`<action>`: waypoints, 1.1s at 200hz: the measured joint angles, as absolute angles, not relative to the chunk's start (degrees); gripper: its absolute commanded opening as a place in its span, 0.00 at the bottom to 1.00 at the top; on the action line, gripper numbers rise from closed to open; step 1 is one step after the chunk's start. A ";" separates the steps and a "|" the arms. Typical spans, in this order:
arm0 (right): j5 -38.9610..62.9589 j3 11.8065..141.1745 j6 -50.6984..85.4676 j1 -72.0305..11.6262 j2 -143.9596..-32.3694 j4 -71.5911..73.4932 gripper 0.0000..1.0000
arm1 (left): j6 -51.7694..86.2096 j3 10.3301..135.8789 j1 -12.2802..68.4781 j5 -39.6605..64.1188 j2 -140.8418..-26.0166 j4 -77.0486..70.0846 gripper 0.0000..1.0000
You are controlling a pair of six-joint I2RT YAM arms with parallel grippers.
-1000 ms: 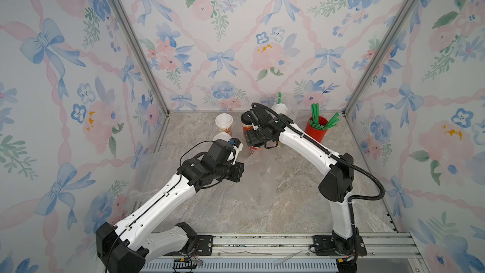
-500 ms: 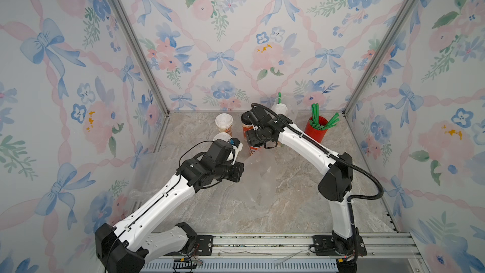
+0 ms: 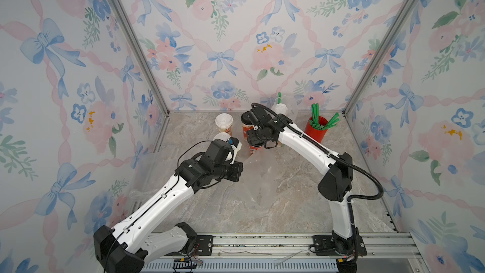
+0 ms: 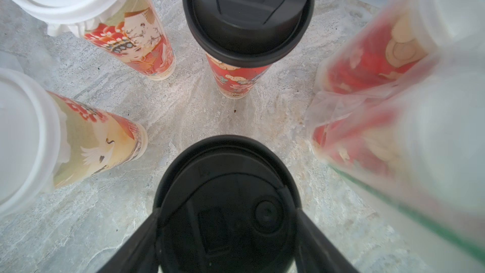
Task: Pack milk tea into plastic carrier bags
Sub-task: Pick up the milk tea cup at the center of the board, then place the milk tea cup in the plastic carrier bag.
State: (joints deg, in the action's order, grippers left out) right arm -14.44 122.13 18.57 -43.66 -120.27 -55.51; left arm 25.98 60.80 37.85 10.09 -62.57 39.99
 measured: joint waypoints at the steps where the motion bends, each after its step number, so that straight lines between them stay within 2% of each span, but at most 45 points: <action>1: -14.44 122.19 18.55 -43.66 -120.27 -55.55 0.70 | 25.98 60.80 37.85 10.09 -62.57 39.99 0.00; 130: -16.82 140.77 17.96 -45.84 -111.24 -70.85 0.61 | 31.20 60.82 37.85 12.01 -60.73 36.49 0.00; 220: -17.45 141.73 20.38 -51.03 -98.87 -77.89 0.57 | 35.73 59.81 37.85 13.56 -59.92 31.07 0.00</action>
State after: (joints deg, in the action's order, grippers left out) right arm -17.45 141.73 20.38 -51.03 -98.87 -77.89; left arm 35.73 59.81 37.85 13.56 -59.92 31.07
